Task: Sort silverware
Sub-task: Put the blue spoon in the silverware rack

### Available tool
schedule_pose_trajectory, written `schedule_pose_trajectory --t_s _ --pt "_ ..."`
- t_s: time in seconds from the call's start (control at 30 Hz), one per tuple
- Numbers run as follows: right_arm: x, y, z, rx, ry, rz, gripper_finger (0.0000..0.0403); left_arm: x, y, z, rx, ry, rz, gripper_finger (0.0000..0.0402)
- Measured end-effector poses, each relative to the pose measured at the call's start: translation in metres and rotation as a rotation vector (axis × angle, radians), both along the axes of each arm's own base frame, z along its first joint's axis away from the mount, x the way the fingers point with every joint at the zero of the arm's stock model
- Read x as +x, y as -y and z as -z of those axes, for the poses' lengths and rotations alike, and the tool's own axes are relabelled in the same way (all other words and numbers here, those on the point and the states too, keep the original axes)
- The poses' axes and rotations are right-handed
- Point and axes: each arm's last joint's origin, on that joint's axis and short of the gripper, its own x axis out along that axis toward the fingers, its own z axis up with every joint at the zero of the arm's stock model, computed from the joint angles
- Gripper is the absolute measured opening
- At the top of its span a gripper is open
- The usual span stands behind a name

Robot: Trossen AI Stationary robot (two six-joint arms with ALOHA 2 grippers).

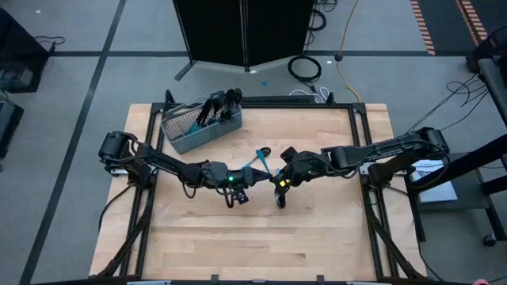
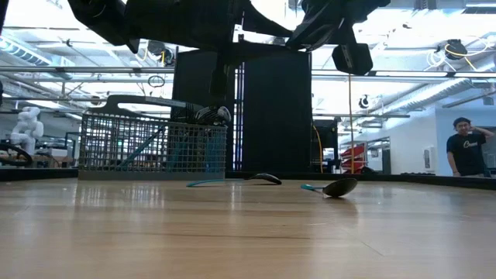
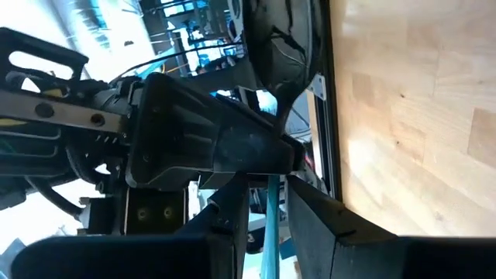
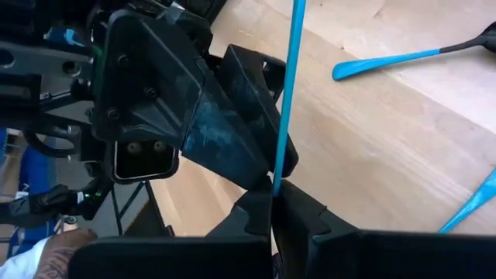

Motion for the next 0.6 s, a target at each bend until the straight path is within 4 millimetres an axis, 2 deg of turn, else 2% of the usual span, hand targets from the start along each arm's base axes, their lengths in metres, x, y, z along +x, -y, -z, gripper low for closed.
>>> schedule_pose_trajectory --t_s 0.6 --pt "0.0035 -0.0009 0.0020 0.022 0.007 -0.006 0.0000 0.0000 -0.0004 0.0001 0.030 -0.004 -0.012 0.0079"
